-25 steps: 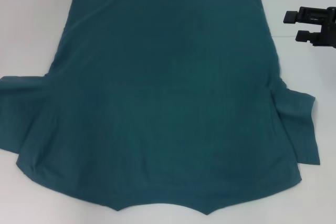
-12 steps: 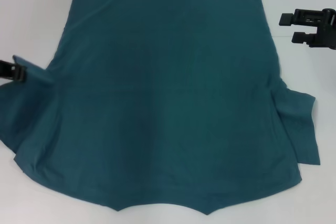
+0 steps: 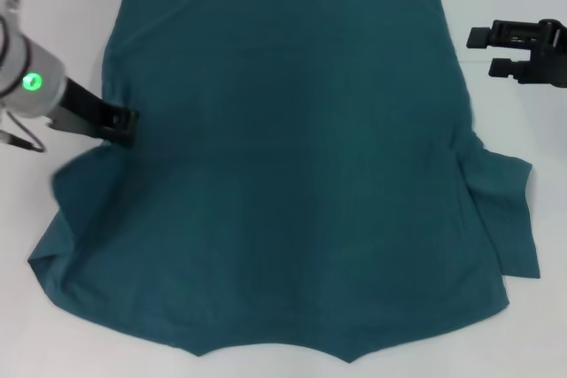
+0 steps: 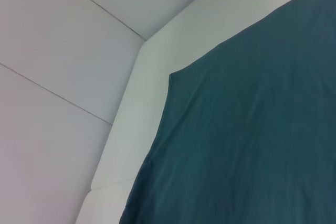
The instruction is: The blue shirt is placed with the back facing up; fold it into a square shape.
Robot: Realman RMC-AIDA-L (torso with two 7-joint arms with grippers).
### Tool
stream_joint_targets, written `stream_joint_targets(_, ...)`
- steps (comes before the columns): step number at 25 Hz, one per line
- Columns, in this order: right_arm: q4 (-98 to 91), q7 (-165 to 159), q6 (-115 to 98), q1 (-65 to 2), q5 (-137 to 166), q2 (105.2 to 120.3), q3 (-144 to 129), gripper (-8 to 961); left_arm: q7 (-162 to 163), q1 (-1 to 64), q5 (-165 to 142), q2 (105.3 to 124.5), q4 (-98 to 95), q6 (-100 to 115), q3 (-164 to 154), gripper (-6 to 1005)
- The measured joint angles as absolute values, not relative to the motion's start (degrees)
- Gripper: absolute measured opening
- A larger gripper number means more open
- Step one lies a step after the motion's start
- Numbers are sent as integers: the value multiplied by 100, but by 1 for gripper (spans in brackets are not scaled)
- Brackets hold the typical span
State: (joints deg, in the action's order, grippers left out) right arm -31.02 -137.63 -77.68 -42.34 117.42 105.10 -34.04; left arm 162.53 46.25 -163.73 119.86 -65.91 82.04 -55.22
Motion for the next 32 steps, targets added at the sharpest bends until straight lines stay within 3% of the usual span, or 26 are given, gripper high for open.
stream_joint_targets(8, -3103, -13766, -7768, -4222, 11742, 10518, -3402, 867, 16515, 4838, -16372, 12085, -6089, 7693, -5617, 53)
stream_joint_targets(14, -3103, -13608, -7770, -4206, 11742, 10521, -3401, 867, 16157, 5025, -16371, 12023, -5667, 7718, -5622, 58)
stream_joint_targets(19, -3136, -13266, -7815, -4199, 11748, 10522, -3449, 867, 14597, 4331, -15441, 12389, -6758, 7729, -5569, 63)
stream_joint_targets(21, -3207, -13225, -7819, -4192, 11749, 10521, -3500, 867, 14186, 4009, -14920, 12416, -7030, 7714, -5612, 144)
stream_joint_targets(25, -3366, -13116, -7875, -4127, 11751, 10518, -3562, 867, 14001, 3696, -14064, 12237, -6791, 7992, -5023, 295)
stream_joint_targets(28, -3460, -13049, -8004, -4068, 11802, 10485, -3658, 867, 13917, 3673, -13503, 11985, -5870, 8630, -4050, 384)
stream_joint_targets(32, -3479, -13087, -8455, -4042, 12359, 10322, -3743, 867, 13657, 3553, -12949, 11603, -4587, 9490, -3518, 504)
